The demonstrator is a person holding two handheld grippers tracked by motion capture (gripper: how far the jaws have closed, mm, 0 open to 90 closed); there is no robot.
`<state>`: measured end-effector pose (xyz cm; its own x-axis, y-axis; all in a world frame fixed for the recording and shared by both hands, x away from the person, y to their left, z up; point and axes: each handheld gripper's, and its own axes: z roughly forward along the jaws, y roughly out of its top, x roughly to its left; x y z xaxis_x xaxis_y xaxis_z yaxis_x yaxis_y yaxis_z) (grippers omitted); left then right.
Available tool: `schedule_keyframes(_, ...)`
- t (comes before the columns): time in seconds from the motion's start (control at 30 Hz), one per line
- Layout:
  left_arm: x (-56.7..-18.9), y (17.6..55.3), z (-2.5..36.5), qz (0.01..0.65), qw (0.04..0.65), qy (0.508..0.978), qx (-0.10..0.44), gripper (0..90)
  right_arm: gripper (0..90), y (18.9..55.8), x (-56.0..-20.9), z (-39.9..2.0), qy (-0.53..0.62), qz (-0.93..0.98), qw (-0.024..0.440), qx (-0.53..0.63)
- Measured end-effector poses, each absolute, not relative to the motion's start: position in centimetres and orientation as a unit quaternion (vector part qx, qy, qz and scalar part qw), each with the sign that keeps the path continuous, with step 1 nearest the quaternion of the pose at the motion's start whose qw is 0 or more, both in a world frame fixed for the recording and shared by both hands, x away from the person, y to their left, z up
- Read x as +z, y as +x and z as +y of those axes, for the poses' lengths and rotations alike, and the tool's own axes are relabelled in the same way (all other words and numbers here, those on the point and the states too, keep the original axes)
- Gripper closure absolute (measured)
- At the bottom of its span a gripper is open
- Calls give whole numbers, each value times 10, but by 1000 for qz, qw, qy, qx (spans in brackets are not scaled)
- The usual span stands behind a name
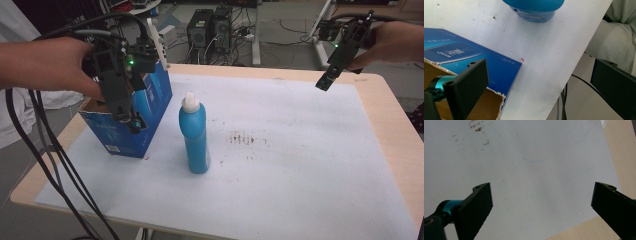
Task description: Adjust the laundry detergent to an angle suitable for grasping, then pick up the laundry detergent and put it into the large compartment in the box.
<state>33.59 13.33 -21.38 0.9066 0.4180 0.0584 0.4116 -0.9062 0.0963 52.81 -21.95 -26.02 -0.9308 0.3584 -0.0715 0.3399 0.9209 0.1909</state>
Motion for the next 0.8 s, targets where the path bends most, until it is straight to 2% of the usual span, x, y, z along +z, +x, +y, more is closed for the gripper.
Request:
schedule_keyframes(0.23, -213, 337, 130, 224, 46, 973, 38, 17, 28, 529, -260, -221, 176, 979, 53, 91)
schedule_keyframes(0.37, -209, 338, 130, 258, 57, 964, 35, 17, 28, 529, -261, -221, 178, 978, 55, 90)
schedule_keyframes(0.4, -206, 338, 130, 286, 66, 955, 33, 18, 28, 529, -261, -221, 176, 979, 56, 89)
schedule_keyframes(0.53, -203, 337, 125, 329, 69, 941, 33, 17, 28, 529, -259, -223, 178, 978, 59, 92)
schedule_keyframes(0.8, -206, 334, 109, 397, 74, 914, 28, 17, 28, 526, -259, -229, 178, 978, 63, 92)
